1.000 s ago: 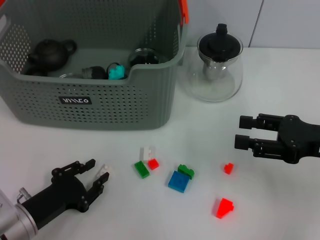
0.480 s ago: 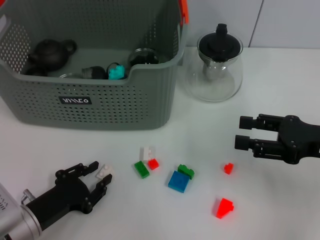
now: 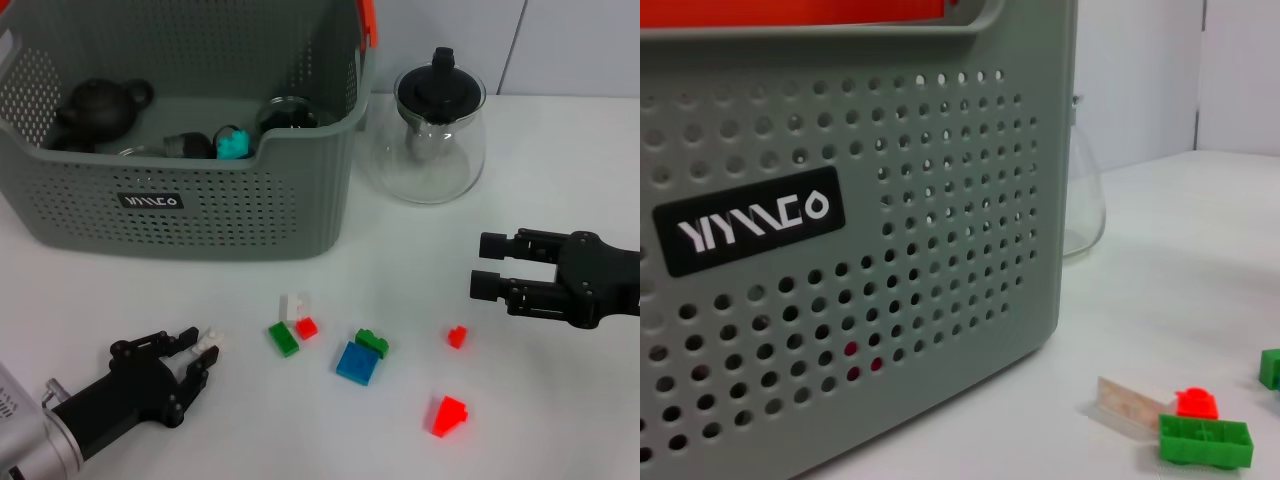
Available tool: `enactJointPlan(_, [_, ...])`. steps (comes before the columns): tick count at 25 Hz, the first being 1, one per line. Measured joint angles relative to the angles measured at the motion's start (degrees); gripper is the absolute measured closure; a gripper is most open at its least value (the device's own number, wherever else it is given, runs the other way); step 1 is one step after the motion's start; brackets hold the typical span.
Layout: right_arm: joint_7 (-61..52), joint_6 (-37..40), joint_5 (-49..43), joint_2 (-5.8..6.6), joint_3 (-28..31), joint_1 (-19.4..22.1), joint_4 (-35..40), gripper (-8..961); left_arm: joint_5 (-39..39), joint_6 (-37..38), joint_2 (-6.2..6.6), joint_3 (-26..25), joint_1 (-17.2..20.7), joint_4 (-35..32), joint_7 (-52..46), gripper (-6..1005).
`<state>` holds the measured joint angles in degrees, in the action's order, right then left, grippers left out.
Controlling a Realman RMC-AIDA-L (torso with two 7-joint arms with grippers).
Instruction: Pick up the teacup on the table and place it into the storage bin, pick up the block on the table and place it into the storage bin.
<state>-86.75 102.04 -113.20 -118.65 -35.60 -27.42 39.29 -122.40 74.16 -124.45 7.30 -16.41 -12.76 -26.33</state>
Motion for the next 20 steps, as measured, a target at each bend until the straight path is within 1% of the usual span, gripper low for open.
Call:
enactJointPlan(4, [0.0,0.0,0.0,0.0,0.0,0.0,0.0,222,0.0,0.0,0.1,-0.1,0.0,-0.2,-0.1,688])
enactJointPlan(9, [0.0,0.1,0.0,0.0,0.0,-0.2,0.0,222,0.1,1.1,0.17,-0.1,0.1,-0.9,-2.4,814])
enactJointPlan(10, [0.0,0.1,0.0,0.0,0.0,-0.3,0.0,222,0.3,2.4,0.19,-0.2,0.3,-1.4,-3.1,811])
enactJointPlan(14, [-0.1,0.2,0.0,0.07,0.0,-0.4,0.0,222,0.5,8.9,0.26,-1.0,1.2,-4.7,-7.9,800])
enactJointPlan(16, [-0.1,0.2,0.0,0.08,0.0,-0.5,0.0,222,0.6,14.8,0.56,-1.2,1.4,-8.0,-14.0,795])
enactJointPlan(18, [-0.1,0.3,0.0,0.09,0.0,-0.5,0.0,221,0.7,21.2,1.31,-2.3,1.0,-10.6,-19.1,789])
enactJointPlan(20, [-0.1,0.2,0.0,0.07,0.0,-0.5,0.0,221,1.2,29.6,2.72,-5.0,-0.3,-12.9,-24.6,784])
